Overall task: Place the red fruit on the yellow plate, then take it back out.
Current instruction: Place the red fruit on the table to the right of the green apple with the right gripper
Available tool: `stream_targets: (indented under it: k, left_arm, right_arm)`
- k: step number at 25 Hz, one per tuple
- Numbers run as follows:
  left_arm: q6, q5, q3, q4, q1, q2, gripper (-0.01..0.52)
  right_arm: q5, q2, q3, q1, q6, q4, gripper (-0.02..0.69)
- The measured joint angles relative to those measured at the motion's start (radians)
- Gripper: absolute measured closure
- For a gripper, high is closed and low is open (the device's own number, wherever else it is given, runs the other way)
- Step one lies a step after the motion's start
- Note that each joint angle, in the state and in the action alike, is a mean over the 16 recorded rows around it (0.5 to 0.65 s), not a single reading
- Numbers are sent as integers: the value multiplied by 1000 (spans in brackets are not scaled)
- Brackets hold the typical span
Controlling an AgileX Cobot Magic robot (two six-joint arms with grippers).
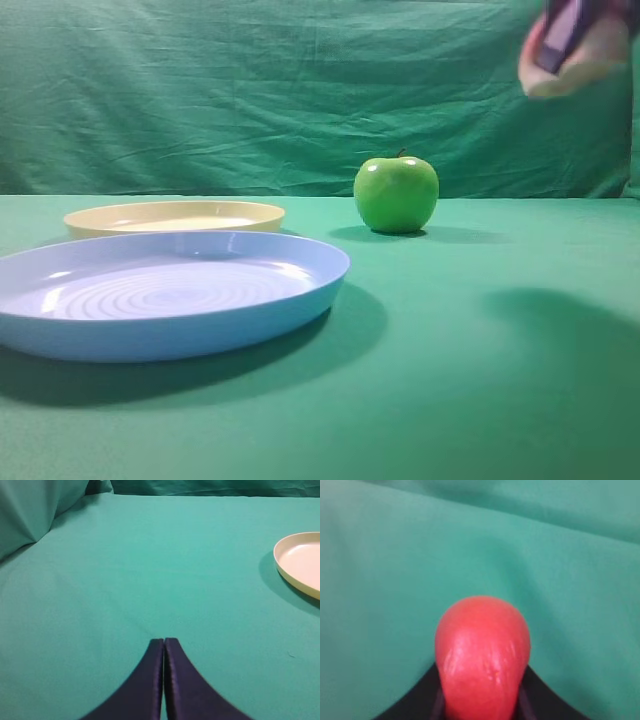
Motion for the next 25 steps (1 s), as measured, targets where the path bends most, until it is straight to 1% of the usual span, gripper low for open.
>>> stream_targets:
  k: [3, 9, 14, 16, 18, 20, 22, 25]
  left_arm:
    - [0, 0, 0, 0, 0, 0, 514]
    - [0, 0, 0, 0, 0, 0, 514]
    - [0, 0, 0, 0, 0, 0, 514]
    - [0, 0, 0, 0, 0, 0, 514]
    - [0, 0, 0, 0, 0, 0, 514]
    - [0, 0, 0, 0, 0, 0, 514]
    - [0, 0, 0, 0, 0, 0, 514]
    - [0, 0, 0, 0, 0, 0, 514]
  right_arm:
    - [-59, 17, 46, -2, -5, 5, 412]
    - [-128, 51, 70, -2, -9, 12, 252]
    - [-101, 73, 30, -2, -11, 13, 107]
    - [-65, 74, -3, -2, -11, 12, 79]
    - [-16, 73, -45, -2, -12, 11, 70]
    - [44, 66, -94, -2, -12, 10, 83]
    - [110, 55, -146, -2, -12, 9, 118]
    - [211, 28, -223, -2, -12, 7, 194]
